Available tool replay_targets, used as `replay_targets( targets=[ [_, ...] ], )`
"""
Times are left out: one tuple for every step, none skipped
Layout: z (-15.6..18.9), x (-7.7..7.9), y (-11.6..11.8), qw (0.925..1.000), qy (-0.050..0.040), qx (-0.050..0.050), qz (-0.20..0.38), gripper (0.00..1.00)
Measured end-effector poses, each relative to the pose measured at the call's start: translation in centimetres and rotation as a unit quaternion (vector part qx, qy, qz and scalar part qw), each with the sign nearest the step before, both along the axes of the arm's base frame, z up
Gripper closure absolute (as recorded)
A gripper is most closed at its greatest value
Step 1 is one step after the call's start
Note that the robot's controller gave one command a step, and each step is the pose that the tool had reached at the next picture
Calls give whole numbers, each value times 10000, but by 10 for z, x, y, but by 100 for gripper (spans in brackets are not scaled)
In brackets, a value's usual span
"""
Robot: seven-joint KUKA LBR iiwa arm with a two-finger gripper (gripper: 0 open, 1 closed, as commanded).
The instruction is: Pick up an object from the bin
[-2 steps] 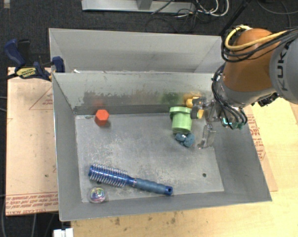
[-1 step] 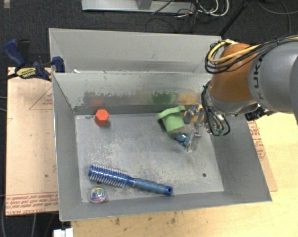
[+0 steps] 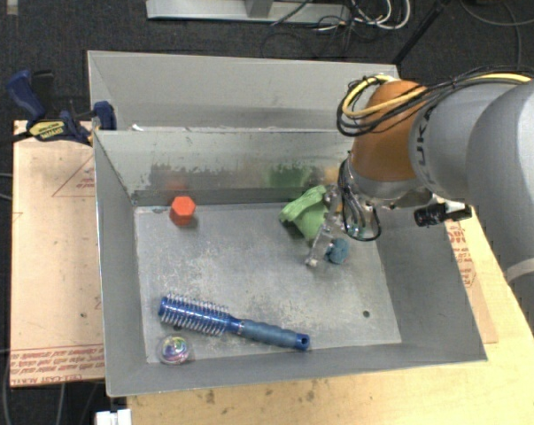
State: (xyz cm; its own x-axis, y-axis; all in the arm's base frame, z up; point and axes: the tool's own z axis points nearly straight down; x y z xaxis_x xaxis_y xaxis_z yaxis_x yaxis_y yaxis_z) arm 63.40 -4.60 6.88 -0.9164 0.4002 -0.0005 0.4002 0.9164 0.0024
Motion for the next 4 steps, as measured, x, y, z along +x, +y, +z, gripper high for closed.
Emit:
replay_targets(
  targets=[
    [2,1,-1,10000,-14,-12,-2,100],
    [1,1,-1,10000,-8,-11,-2,0],
    [17,15,-109,9994,-34,-13,-353,0],
    [16,15,-103,9995,0,14,-316,100]
  ],
)
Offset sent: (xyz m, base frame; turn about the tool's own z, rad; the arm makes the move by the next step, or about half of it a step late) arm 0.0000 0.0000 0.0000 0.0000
